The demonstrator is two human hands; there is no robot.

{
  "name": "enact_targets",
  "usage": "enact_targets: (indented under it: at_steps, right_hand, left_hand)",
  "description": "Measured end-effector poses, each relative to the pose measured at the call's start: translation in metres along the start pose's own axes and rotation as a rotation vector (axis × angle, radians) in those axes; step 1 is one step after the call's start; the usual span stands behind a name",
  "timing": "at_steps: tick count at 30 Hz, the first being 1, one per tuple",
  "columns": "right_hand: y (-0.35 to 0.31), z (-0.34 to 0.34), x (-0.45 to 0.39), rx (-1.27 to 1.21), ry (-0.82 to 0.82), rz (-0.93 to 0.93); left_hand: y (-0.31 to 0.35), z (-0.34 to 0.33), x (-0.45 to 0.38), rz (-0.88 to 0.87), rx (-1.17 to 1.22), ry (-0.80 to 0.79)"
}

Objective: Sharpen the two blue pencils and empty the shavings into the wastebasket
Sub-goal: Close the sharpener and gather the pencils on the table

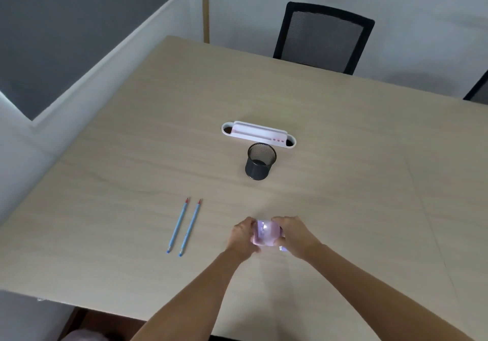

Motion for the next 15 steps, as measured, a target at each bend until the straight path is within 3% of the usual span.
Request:
enact_targets:
  at_steps: [3, 5, 9, 12, 15]
  right_hand:
    - [0.005, -0.009, -0.002, 0.116, -0.066, -0.042]
    - [0.0, -0.007, -0.003, 0.171, -0.078, -0.054]
    - [-0.055, 0.021, -0.008, 0.085, 0.153, 0.09]
    - [-0.093, 0.01, -0.024, 0.015, 0.12, 0.116]
    - [-0.115, -0.027, -0.052, 0.04, -0.03, 0.061]
  left_hand:
    - [0.0, 0.016, 0.003, 0.042, 0.02, -0.046]
    - [-0.007, 0.056, 0.007, 0.046, 0.017, 0.125]
    - [-0.055, 0.15, 0.021, 0.184, -0.119, 0.508]
    - [-0.093, 0.177, 0.025, 0.411, -0.223, 0.471]
    - [-0.106, 0.18, 0.017, 0.457, -0.306, 0.365]
Point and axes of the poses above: each hand's wrist, its own x-axis away from the middle knuckle, its own z-axis out of the back of the hand, y = z × x, the point moved 8 cm from there along -x, towards the middle knuckle, and after that the axes turned 4 degrees about -z, right-handed, at the moved point
